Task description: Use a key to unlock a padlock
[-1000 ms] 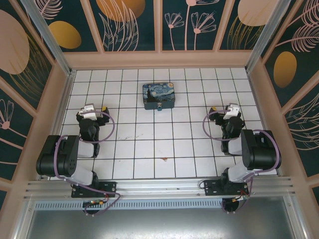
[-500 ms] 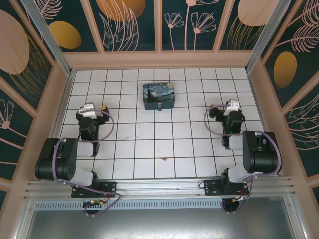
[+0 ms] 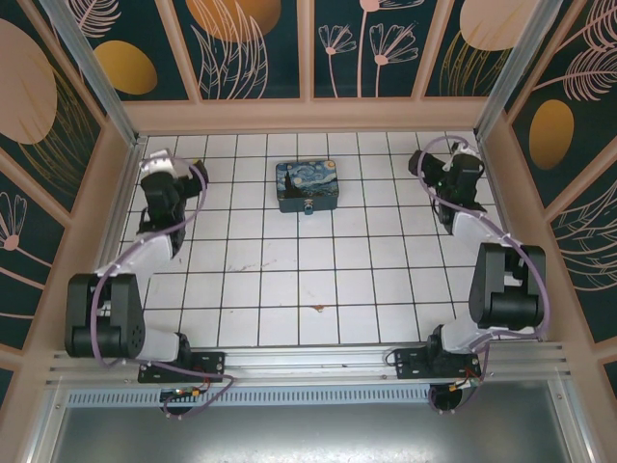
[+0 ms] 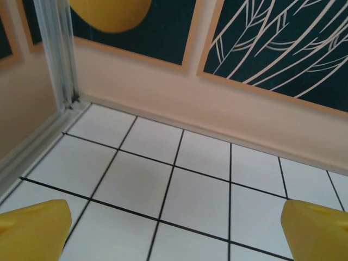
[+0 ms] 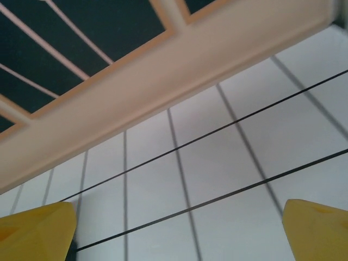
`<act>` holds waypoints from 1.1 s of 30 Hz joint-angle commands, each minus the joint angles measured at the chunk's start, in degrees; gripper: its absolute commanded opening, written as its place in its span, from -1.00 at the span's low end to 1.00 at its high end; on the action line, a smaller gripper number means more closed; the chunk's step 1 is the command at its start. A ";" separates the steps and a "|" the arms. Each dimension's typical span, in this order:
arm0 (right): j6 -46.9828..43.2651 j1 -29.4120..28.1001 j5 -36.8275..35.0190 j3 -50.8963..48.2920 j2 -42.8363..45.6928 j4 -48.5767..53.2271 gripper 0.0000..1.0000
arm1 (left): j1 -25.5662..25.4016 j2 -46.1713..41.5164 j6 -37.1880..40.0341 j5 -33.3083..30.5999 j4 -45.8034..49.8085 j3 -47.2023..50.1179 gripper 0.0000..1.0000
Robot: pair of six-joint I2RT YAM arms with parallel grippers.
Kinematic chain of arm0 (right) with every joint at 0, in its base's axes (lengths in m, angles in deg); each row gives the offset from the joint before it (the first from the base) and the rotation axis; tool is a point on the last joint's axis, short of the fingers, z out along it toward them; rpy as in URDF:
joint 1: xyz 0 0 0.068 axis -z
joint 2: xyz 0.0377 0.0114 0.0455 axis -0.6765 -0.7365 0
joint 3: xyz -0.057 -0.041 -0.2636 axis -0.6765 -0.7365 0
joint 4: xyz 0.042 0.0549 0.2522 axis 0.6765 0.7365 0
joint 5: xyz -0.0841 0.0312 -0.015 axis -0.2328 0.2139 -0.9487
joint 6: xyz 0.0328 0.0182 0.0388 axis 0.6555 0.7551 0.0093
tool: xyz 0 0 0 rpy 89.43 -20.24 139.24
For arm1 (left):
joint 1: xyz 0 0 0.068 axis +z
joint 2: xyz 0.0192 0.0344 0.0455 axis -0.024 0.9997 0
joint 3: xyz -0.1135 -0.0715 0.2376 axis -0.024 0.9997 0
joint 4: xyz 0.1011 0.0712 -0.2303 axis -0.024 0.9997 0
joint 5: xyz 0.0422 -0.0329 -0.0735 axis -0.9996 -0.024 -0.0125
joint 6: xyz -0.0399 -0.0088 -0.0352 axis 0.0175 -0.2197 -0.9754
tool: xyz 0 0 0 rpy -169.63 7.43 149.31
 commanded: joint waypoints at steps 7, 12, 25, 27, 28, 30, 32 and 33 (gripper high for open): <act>8.30 -5.85 8.59 11.78 -7.05 10.04 0.79 | -1.16 12.24 -11.54 12.23 17.85 -17.49 0.98; 13.43 -7.34 11.38 13.82 -11.29 7.89 0.73 | -5.04 19.80 -14.10 18.18 19.62 -23.42 0.98; 17.26 -12.47 11.28 23.67 -22.45 8.58 0.70 | -7.79 27.43 -18.84 19.70 22.94 -30.43 0.98; 17.86 -13.11 11.67 25.15 -23.99 8.41 0.69 | -7.86 27.98 -19.02 20.46 22.64 -30.43 0.97; 18.30 -13.53 12.13 26.09 -24.98 8.26 0.68 | -8.01 28.34 -19.38 21.23 22.22 -30.43 0.98; 18.79 -14.39 12.96 27.90 -27.05 8.38 0.64 | -8.58 29.05 -20.16 22.50 21.63 -30.56 0.98; 19.13 -15.64 13.05 29.54 -28.98 8.86 0.62 | -9.57 29.67 -20.67 23.28 21.22 -30.95 0.98; 19.24 -16.07 13.14 30.06 -29.54 8.77 0.60 | -10.06 29.93 -20.78 23.51 21.13 -31.12 0.97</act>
